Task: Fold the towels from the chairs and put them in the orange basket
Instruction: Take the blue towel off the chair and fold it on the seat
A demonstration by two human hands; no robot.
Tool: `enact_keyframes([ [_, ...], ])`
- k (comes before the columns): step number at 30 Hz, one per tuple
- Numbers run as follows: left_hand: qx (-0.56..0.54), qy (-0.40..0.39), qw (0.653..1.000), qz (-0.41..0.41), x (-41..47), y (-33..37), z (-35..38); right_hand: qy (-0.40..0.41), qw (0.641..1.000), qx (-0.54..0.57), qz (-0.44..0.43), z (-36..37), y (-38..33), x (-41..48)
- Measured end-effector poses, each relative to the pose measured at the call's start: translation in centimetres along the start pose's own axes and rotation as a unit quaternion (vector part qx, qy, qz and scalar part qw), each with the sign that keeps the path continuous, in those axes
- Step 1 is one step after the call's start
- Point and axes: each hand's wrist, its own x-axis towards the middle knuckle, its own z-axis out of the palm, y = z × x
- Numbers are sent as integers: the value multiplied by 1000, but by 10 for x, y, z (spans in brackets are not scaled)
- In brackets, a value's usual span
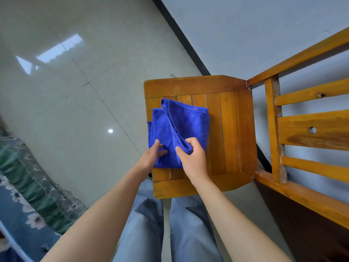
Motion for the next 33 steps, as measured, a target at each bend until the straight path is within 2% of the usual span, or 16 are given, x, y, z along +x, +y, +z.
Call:
enact_keyframes([
  [3,-48,3,999,-4,2,-2,-2,-87,995,-56,0,6,6,1],
  [6,-120,98,988,2,1,-2,-2,-217,955,-202,21,9,25,2],
  [7,-130,136,982,6,1,-4,-3,-231,941,-245,21,7,29,2],
  [10,-90,198,976,24,2,-19,-6,-170,929,-328,-9,-5,36,0],
  [12,47,243,967,59,3,-32,-5,-100,908,-401,-67,-16,41,-2],
  [13,164,279,939,115,2,-37,-2,-69,889,-439,-108,-20,47,-1],
  [14,285,303,885,210,2,-42,1,-51,867,-475,-141,-25,54,-1],
  [16,478,280,733,395,7,-54,12,-62,815,-549,-172,-33,68,1],
  [17,549,250,665,441,12,-60,18,-74,793,-574,-190,-35,73,2],
  [18,595,226,622,455,15,-65,22,-85,777,-589,-206,-38,76,4],
  [19,621,210,609,446,17,-65,25,-100,763,-601,-216,-39,78,7],
  [22,662,190,631,356,24,-59,24,-127,735,-633,-206,-40,82,16],
  [23,669,184,630,348,26,-59,22,-130,733,-635,-205,-39,83,19],
  [31,674,202,585,403,39,-64,12,-88,742,-614,-253,-34,88,27],
  [33,665,208,584,417,41,-60,12,-67,741,-608,-279,-34,87,29],
])
